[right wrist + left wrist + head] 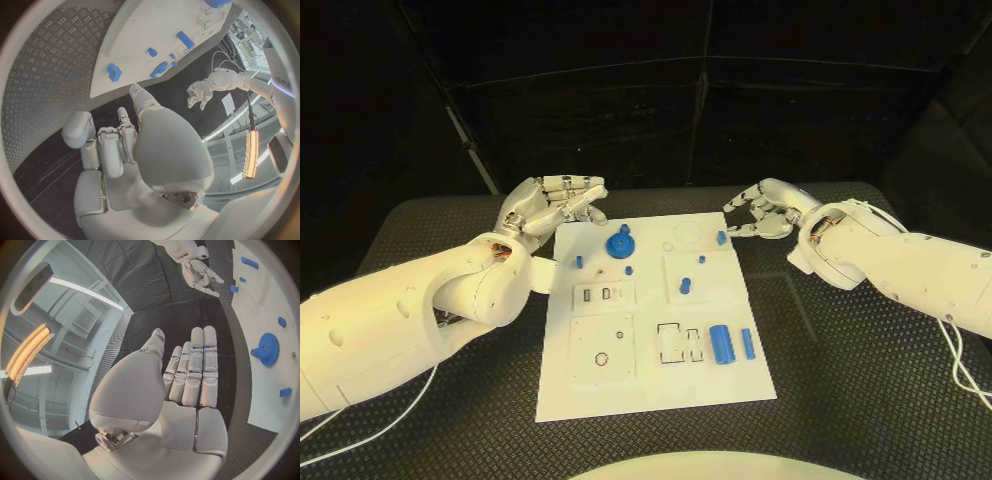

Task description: Assemble the parts on the task board

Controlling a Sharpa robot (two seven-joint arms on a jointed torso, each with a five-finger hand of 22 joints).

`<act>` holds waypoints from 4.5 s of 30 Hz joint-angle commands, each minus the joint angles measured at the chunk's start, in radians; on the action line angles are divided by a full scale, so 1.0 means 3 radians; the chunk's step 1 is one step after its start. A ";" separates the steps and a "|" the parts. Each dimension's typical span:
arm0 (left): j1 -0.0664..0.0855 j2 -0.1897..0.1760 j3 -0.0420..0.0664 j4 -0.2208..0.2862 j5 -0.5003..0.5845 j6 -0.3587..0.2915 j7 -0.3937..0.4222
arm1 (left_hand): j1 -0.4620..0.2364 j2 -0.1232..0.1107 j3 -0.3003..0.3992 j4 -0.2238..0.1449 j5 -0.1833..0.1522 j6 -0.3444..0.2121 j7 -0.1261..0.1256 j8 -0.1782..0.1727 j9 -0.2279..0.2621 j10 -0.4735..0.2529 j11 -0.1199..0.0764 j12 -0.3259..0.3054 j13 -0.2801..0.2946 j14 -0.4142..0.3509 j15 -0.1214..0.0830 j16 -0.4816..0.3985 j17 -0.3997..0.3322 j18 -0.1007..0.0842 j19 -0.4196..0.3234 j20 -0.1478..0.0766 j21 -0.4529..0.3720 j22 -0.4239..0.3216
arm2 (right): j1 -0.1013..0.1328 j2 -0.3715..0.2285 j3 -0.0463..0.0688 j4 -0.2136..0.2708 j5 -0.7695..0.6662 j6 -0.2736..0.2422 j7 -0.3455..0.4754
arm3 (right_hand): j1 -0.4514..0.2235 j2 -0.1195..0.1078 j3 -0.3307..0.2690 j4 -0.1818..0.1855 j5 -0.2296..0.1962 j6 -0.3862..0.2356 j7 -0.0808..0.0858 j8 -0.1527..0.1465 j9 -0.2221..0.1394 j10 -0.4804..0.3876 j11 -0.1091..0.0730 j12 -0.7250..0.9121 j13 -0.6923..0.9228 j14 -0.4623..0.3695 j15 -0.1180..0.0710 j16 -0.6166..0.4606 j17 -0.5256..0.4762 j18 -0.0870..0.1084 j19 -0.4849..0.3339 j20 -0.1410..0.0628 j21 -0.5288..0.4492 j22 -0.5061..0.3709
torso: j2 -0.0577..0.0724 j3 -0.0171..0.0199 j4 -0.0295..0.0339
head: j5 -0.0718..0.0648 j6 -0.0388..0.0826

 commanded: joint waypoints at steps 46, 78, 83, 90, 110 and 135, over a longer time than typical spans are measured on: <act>-0.0002 0.0037 0.0003 -0.0068 0.0004 0.0055 -0.0003 | -0.0004 0.0028 -0.0021 0.0000 0.0004 0.0021 0.0002 -0.0021 -0.0003 0.0028 0.0007 -0.0016 -0.0002 -0.0030 0.0003 0.0019 0.0003 0.0011 -0.0022 0.0006 0.0010 0.0004 | -0.0071 0.0307 0.0001 -0.0390 -0.0326 0.0347 -0.0098 | -0.0043 0.0209 0.0026 -0.0056 -0.0092 0.0260 -0.0049 0.0118 0.0024 0.0038 -0.0027 0.0041 0.0420 0.0296 -0.0012 0.0003 0.0645 0.0013 0.0028 -0.0025 0.0021 0.0068 | -0.0003 -0.0015 0.0006 | -0.0002 -0.0064; -0.0003 0.0033 0.0003 -0.0074 0.0004 0.0042 -0.0025 | 0.0000 0.0032 -0.0024 -0.0006 0.0004 0.0025 0.0001 -0.0028 -0.0003 0.0032 0.0006 -0.0023 -0.0002 -0.0039 0.0004 0.0017 0.0015 0.0011 -0.0032 0.0007 0.0015 0.0007 | -0.0080 0.0337 0.0001 -0.0390 -0.0403 0.0157 -0.0158 | -0.0063 0.0386 0.0183 -0.0085 -0.0257 0.0495 -0.0131 0.0176 0.0018 0.0058 -0.0099 0.0058 0.0438 0.0306 -0.0073 0.0017 0.0687 0.0002 0.0071 -0.0080 0.0053 0.0131 | -0.0004 -0.0012 0.0006 | 0.0005 -0.0089; -0.0003 0.0024 0.0003 -0.0073 0.0004 0.0040 -0.0028 | 0.0000 0.0032 -0.0024 -0.0006 0.0004 0.0025 0.0001 -0.0028 -0.0003 0.0032 0.0006 -0.0023 -0.0002 -0.0039 0.0004 0.0017 0.0015 0.0011 -0.0032 0.0007 0.0015 0.0007 | -0.0080 0.0258 0.0002 -0.0216 -0.0441 -0.0006 -0.0254 | -0.0069 0.0419 0.0229 -0.0085 -0.0272 0.0518 -0.0139 0.0180 0.0016 0.0053 -0.0107 0.0048 0.0429 0.0308 -0.0080 0.0021 0.0698 0.0000 0.0077 -0.0088 0.0057 0.0140 | -0.0008 -0.0013 0.0000 | 0.0008 -0.0091; -0.0002 0.0008 0.0003 -0.0079 0.0004 0.0057 -0.0046 | 0.0001 0.0035 -0.0024 -0.0007 0.0004 0.0025 0.0001 -0.0030 -0.0003 0.0032 0.0006 -0.0025 -0.0002 -0.0040 0.0004 0.0017 0.0017 0.0011 -0.0034 0.0007 0.0017 0.0008 | -0.0077 0.0111 0.0005 0.0281 -0.0704 -0.0207 -0.0725 | -0.0102 0.0445 0.0286 -0.0079 -0.0353 0.0548 -0.0155 0.0186 0.0015 0.0050 -0.0121 0.0034 0.0417 0.0306 -0.0092 0.0017 0.0688 0.0001 0.0076 -0.0099 0.0053 0.0134 | -0.0022 -0.0019 -0.0006 | 0.0020 -0.0106; 0.0000 0.0070 0.0003 -0.0221 0.0004 0.0093 -0.0047 | 0.0000 0.0036 -0.0024 -0.0007 0.0004 0.0026 0.0001 -0.0030 -0.0003 0.0033 0.0006 -0.0026 -0.0002 -0.0040 0.0003 0.0017 0.0019 0.0011 -0.0035 0.0007 0.0017 0.0008 | -0.0079 0.0679 -0.0026 0.0872 -0.0982 -0.0052 -0.1357 | -0.0125 0.0461 0.0339 -0.0079 -0.0344 0.0573 -0.0166 0.0192 0.0015 0.0055 -0.0131 0.0033 0.0417 0.0305 -0.0102 0.0015 0.0684 -0.0001 0.0085 -0.0108 0.0056 0.0144 | -0.0044 -0.0043 0.0021 | 0.0154 -0.0149; 0.0002 0.0124 0.0003 -0.0295 0.0004 0.0102 -0.0044 | 0.0001 0.0038 -0.0025 -0.0008 0.0004 0.0027 0.0000 -0.0031 -0.0003 0.0035 0.0006 -0.0027 -0.0001 -0.0040 0.0003 0.0017 0.0021 0.0011 -0.0037 0.0007 0.0018 0.0009 | -0.0224 0.1173 -0.0212 0.0632 -0.1282 0.0147 -0.1470 | -0.0140 0.0459 0.0357 -0.0080 -0.0325 0.0571 -0.0166 0.0188 0.0013 0.0055 -0.0132 0.0031 0.0416 0.0303 -0.0105 0.0012 0.0678 0.0000 0.0080 -0.0112 0.0050 0.0134 | -0.0040 -0.0033 0.0018 | 0.0266 -0.0220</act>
